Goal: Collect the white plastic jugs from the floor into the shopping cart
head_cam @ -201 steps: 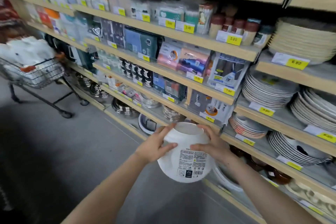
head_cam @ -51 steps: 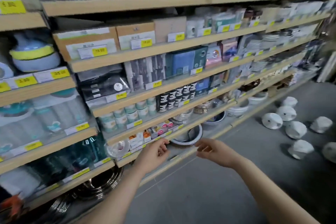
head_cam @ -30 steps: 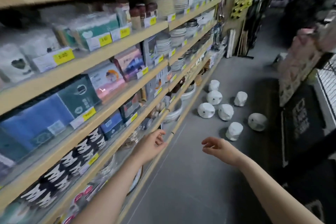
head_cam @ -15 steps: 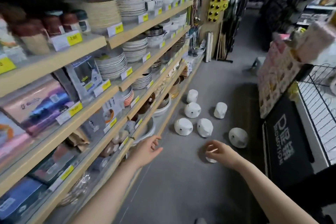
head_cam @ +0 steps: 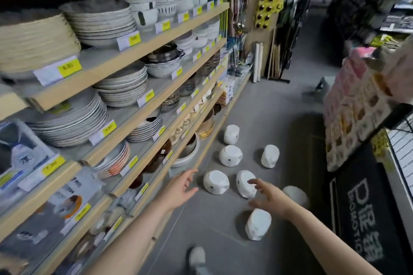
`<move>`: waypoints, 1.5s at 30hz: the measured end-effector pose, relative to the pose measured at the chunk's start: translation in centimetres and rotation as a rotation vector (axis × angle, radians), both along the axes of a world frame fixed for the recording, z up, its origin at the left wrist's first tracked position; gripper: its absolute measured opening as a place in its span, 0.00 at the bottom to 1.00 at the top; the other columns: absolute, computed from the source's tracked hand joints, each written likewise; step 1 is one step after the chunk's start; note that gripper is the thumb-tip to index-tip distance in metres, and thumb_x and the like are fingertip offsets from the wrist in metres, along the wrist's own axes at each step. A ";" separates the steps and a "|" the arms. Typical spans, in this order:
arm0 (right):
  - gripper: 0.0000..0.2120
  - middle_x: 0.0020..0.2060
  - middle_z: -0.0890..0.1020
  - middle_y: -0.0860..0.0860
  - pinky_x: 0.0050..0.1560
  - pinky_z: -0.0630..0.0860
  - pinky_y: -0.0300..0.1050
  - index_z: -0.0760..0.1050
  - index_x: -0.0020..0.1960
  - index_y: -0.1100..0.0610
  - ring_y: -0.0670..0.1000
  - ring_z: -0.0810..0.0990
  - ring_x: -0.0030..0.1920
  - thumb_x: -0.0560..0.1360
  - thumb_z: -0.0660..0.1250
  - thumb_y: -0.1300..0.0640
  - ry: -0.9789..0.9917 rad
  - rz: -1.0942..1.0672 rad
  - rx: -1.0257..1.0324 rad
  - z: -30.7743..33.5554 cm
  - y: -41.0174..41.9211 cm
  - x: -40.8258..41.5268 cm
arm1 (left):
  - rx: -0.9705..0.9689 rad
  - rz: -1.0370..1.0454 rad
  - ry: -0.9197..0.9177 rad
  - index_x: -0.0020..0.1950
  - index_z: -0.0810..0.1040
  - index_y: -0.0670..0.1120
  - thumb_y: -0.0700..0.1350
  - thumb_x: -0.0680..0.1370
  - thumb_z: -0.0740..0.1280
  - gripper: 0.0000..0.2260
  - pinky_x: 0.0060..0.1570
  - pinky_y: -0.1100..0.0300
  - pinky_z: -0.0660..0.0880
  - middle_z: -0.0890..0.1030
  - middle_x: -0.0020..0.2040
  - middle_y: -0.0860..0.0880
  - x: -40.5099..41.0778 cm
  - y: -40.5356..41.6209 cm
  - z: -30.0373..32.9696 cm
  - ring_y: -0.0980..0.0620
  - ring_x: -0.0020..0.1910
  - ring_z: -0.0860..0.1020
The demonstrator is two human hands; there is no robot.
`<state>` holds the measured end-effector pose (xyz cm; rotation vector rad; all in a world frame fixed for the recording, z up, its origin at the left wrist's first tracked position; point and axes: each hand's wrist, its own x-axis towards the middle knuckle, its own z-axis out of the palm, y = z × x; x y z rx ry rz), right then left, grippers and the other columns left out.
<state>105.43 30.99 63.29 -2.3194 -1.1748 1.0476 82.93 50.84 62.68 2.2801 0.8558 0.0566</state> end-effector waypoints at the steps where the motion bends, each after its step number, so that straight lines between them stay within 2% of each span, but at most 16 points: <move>1: 0.31 0.69 0.67 0.48 0.67 0.69 0.48 0.59 0.71 0.41 0.51 0.70 0.67 0.72 0.69 0.44 -0.018 0.013 -0.008 -0.5 1.6 1.2 | -0.010 0.004 0.006 0.73 0.63 0.53 0.48 0.78 0.66 0.24 0.45 0.71 0.67 0.73 0.55 0.54 1.2 1.4 -0.7 0.58 0.52 0.72; 6: 0.36 0.71 0.64 0.49 0.67 0.65 0.46 0.55 0.73 0.41 0.53 0.67 0.68 0.71 0.70 0.43 -0.099 0.083 -0.070 -3.5 11.2 7.3 | -0.006 -0.038 0.076 0.72 0.64 0.54 0.51 0.78 0.66 0.23 0.57 0.59 0.72 0.72 0.60 0.55 7.3 11.1 -4.6 0.57 0.56 0.73; 10: 0.36 0.70 0.63 0.50 0.67 0.65 0.46 0.55 0.73 0.41 0.54 0.65 0.69 0.71 0.70 0.44 -0.100 0.066 -0.147 -5.9 18.6 12.3 | -0.058 -0.059 0.120 0.74 0.62 0.52 0.50 0.78 0.66 0.26 0.60 0.61 0.70 0.71 0.66 0.53 13.1 19.0 -6.6 0.56 0.62 0.71; 13: 0.37 0.70 0.62 0.49 0.67 0.65 0.46 0.54 0.73 0.41 0.54 0.64 0.69 0.70 0.70 0.44 -0.115 0.069 -0.180 -7.3 22.6 15.4 | -0.038 -0.106 0.164 0.75 0.60 0.53 0.52 0.77 0.66 0.28 0.62 0.55 0.71 0.67 0.70 0.54 17.1 23.7 -8.0 0.54 0.65 0.70; 18: 0.42 0.72 0.58 0.46 0.70 0.59 0.44 0.50 0.75 0.41 0.52 0.59 0.72 0.69 0.70 0.42 -0.154 0.146 -0.172 -13.1 27.7 20.2 | -0.018 -0.210 0.167 0.74 0.57 0.59 0.57 0.75 0.67 0.31 0.59 0.57 0.72 0.60 0.73 0.58 23.0 28.2 -14.8 0.56 0.70 0.65; 22: 0.42 0.73 0.55 0.46 0.70 0.58 0.42 0.49 0.75 0.42 0.51 0.57 0.73 0.69 0.70 0.41 -0.176 0.214 -0.152 -23.6 30.7 23.4 | 0.008 -0.289 0.227 0.76 0.54 0.57 0.58 0.74 0.68 0.34 0.67 0.55 0.67 0.56 0.76 0.55 25.5 29.8 -26.4 0.54 0.74 0.58; 25: 0.43 0.74 0.53 0.50 0.72 0.58 0.46 0.48 0.74 0.39 0.55 0.55 0.74 0.68 0.70 0.39 -0.178 0.242 -0.146 -34.9 32.1 24.9 | 0.040 -0.338 0.251 0.76 0.45 0.60 0.59 0.74 0.66 0.39 0.74 0.57 0.56 0.49 0.78 0.53 26.6 30.6 -37.4 0.52 0.77 0.51; 28: 0.47 0.76 0.49 0.56 0.73 0.55 0.48 0.37 0.71 0.30 0.56 0.52 0.75 0.67 0.69 0.36 -0.187 0.292 -0.161 -46.9 32.6 25.7 | 0.076 -0.386 0.260 0.70 0.29 0.65 0.62 0.71 0.68 0.48 0.72 0.58 0.44 0.39 0.77 0.53 27.9 31.1 -48.4 0.53 0.76 0.39; 31: 0.49 0.76 0.40 0.55 0.74 0.50 0.52 0.30 0.66 0.26 0.57 0.45 0.76 0.67 0.69 0.36 -0.219 0.330 -0.120 -56.8 33.3 26.1 | 0.163 -0.413 0.278 0.66 0.22 0.67 0.64 0.67 0.70 0.54 0.72 0.53 0.42 0.33 0.75 0.51 28.9 31.5 -58.0 0.50 0.75 0.33; 33: 0.49 0.76 0.36 0.53 0.74 0.48 0.55 0.31 0.67 0.27 0.57 0.43 0.76 0.67 0.69 0.35 -0.212 0.350 -0.092 -62.3 33.8 26.1 | 0.223 -0.414 0.246 0.69 0.25 0.64 0.63 0.63 0.73 0.58 0.71 0.49 0.43 0.36 0.76 0.47 29.6 31.8 -63.6 0.47 0.75 0.35; 35: 0.51 0.75 0.36 0.54 0.75 0.48 0.56 0.31 0.67 0.27 0.58 0.43 0.76 0.65 0.70 0.35 -0.165 0.365 -0.049 -67.1 34.2 25.9 | 0.144 -0.436 0.271 0.67 0.23 0.66 0.61 0.64 0.73 0.58 0.74 0.47 0.45 0.34 0.77 0.48 30.4 32.0 -68.1 0.46 0.76 0.35; 36: 0.51 0.75 0.38 0.55 0.74 0.51 0.55 0.33 0.67 0.27 0.59 0.45 0.75 0.64 0.71 0.35 -0.128 0.360 -0.013 -68.9 34.4 25.7 | 0.092 -0.440 0.267 0.66 0.24 0.68 0.60 0.65 0.73 0.57 0.74 0.45 0.51 0.34 0.77 0.49 30.6 32.1 -69.7 0.46 0.77 0.38; 38: 0.50 0.74 0.47 0.58 0.71 0.59 0.55 0.41 0.70 0.31 0.62 0.52 0.73 0.61 0.73 0.36 -0.047 0.303 0.080 -71.3 34.5 25.4 | 0.026 -0.429 0.209 0.70 0.32 0.67 0.61 0.63 0.73 0.53 0.69 0.43 0.64 0.42 0.77 0.51 31.1 32.5 -71.7 0.44 0.76 0.51; 41: 0.46 0.69 0.57 0.57 0.65 0.68 0.55 0.51 0.72 0.38 0.60 0.62 0.66 0.61 0.72 0.36 -0.052 0.268 0.208 -72.2 34.6 25.4 | -0.016 -0.400 0.132 0.73 0.42 0.61 0.65 0.61 0.69 0.49 0.62 0.43 0.72 0.51 0.74 0.50 31.0 32.4 -72.3 0.45 0.73 0.60; 45: 0.46 0.68 0.59 0.56 0.66 0.67 0.53 0.52 0.72 0.36 0.58 0.63 0.65 0.60 0.72 0.37 -0.007 0.303 0.182 -68.9 35.2 25.5 | -0.086 -0.332 0.158 0.73 0.40 0.63 0.66 0.61 0.72 0.52 0.62 0.45 0.73 0.50 0.74 0.53 30.3 31.8 -69.1 0.48 0.73 0.59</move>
